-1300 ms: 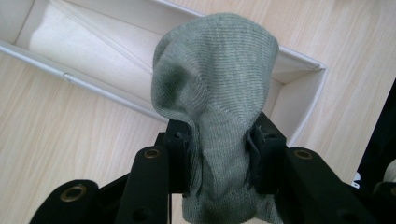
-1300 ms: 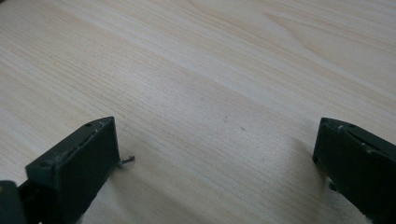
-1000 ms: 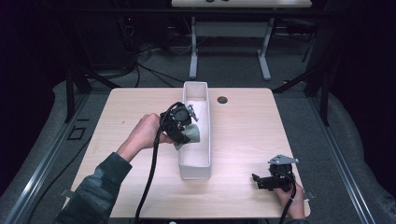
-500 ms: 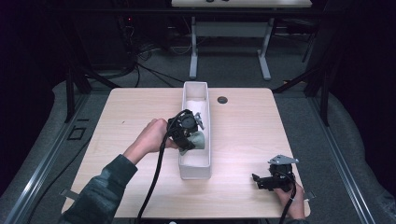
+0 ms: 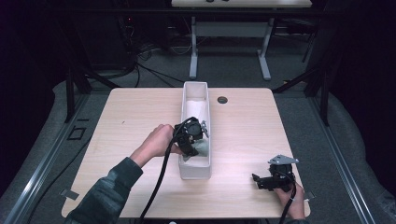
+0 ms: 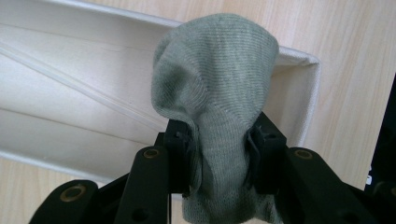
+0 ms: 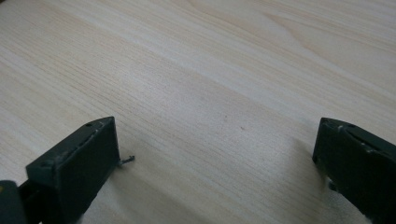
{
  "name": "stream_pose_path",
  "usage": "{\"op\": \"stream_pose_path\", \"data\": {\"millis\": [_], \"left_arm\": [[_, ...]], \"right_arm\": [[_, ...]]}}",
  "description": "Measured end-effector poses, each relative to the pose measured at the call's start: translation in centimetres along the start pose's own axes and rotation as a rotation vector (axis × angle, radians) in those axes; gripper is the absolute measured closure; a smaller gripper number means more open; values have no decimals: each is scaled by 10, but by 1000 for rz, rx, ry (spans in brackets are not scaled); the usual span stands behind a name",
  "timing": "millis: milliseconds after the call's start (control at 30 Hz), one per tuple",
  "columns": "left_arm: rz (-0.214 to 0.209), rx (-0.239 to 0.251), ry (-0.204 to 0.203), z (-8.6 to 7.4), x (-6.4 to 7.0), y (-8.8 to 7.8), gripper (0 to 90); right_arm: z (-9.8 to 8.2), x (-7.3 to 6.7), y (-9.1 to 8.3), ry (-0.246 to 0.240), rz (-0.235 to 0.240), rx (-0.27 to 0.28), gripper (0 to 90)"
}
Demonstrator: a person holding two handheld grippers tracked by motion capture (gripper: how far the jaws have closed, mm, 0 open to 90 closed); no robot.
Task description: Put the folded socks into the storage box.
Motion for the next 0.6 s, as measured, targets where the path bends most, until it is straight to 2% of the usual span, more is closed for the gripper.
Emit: {"op": "stream_pose_path", "data": {"millis": [600], "left_arm": [[-73,-74,-13,0,-6,32,655]], "right_arm": [[0,0,0,0,0,0,0]]}}
Point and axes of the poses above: each handheld gripper's, and its own axes: y roughly forward along the jaws, z roughly out of its top, x roughly to its right, the point moved 2 cm from there along y, roughly forward along the jaws, and after that the axes turned 10 degrees about -z, right-handed, at the moved point
